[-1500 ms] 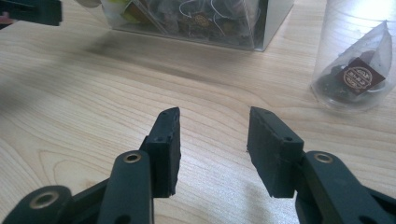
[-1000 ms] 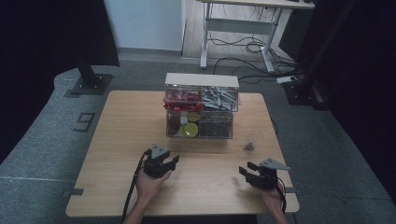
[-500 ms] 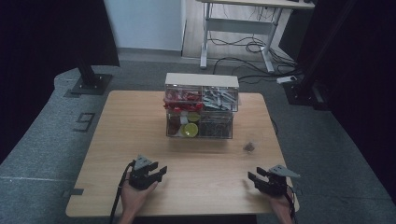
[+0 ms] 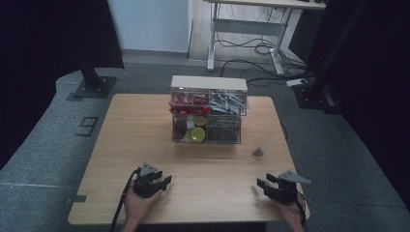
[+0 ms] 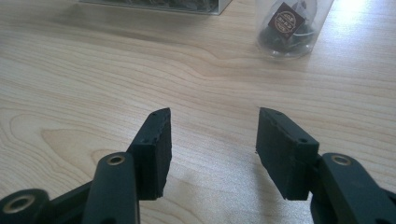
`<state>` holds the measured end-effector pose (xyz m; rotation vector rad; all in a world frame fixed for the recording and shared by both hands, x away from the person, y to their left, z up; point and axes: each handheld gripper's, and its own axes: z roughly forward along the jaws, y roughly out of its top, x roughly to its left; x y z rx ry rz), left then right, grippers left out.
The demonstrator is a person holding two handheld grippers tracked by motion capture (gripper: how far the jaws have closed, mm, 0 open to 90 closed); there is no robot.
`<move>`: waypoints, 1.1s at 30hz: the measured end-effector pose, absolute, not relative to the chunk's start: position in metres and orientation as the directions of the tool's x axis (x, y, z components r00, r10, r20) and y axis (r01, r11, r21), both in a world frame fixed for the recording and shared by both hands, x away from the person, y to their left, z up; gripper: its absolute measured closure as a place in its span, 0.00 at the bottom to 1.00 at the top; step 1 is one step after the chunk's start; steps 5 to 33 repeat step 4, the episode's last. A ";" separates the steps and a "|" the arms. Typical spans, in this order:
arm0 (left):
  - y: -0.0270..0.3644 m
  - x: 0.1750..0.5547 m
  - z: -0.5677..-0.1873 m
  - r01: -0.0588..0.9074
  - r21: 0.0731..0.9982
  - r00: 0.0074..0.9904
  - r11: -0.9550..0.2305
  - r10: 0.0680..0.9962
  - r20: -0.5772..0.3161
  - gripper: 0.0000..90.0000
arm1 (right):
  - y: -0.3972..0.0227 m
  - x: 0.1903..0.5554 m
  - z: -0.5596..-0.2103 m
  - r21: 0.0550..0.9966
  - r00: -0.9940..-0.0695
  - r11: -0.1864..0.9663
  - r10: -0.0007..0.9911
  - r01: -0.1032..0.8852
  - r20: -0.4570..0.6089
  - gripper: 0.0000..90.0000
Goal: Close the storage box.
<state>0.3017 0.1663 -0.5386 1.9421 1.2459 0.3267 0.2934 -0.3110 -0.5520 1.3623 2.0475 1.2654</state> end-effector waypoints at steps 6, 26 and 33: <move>0.164 0.304 -0.542 0.661 0.718 0.478 -0.217 0.860 -0.179 0.53 | -0.309 0.295 -0.552 0.829 -0.457 0.137 0.876 0.543 0.154 0.46; 0.164 0.304 -0.542 0.661 0.718 0.478 -0.217 0.860 -0.179 0.53 | -0.309 0.295 -0.552 0.829 -0.457 0.137 0.876 0.543 0.154 0.46; 0.164 0.304 -0.542 0.661 0.718 0.478 -0.217 0.860 -0.179 0.53 | -0.309 0.295 -0.552 0.829 -0.457 0.137 0.876 0.543 0.154 0.46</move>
